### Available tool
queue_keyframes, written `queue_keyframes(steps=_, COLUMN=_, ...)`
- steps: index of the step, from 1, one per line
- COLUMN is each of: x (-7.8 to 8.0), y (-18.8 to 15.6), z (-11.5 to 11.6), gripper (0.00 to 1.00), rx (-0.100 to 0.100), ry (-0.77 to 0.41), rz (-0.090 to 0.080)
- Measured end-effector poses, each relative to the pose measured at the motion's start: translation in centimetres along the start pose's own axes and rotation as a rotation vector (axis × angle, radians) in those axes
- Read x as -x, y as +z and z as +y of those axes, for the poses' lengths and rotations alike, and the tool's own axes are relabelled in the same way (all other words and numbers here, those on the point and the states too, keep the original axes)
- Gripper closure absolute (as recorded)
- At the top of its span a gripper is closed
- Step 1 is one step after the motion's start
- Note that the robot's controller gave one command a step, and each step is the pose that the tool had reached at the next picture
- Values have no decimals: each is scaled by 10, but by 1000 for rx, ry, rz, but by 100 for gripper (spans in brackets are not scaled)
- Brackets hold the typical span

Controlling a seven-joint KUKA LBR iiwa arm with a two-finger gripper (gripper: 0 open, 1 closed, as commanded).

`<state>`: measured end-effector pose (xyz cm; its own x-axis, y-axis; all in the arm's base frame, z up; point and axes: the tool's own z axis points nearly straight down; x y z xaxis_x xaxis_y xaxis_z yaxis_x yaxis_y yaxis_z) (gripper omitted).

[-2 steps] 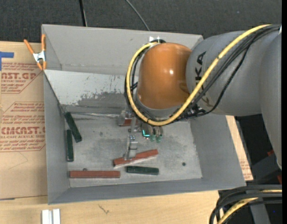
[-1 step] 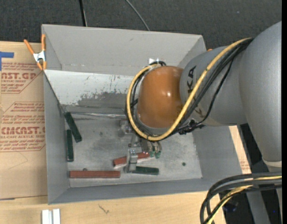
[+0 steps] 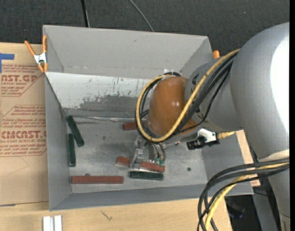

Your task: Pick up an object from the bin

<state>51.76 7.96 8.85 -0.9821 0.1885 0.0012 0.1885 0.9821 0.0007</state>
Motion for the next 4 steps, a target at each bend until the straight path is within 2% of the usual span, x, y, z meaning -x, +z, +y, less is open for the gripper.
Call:
queue_keyframes(steps=1, x=0, y=0, z=0, gripper=0, rx=0, ry=0, rz=0)
queue_keyframes(steps=2, x=0, y=0, z=0, gripper=100, rx=1, ry=0, rz=0)
queue_keyframes(steps=3, x=0, y=0, z=0, gripper=0, rx=1, ry=0, rz=0)
queue_keyframes(steps=4, x=0, y=0, z=0, gripper=100, rx=1, ry=0, rz=-1)
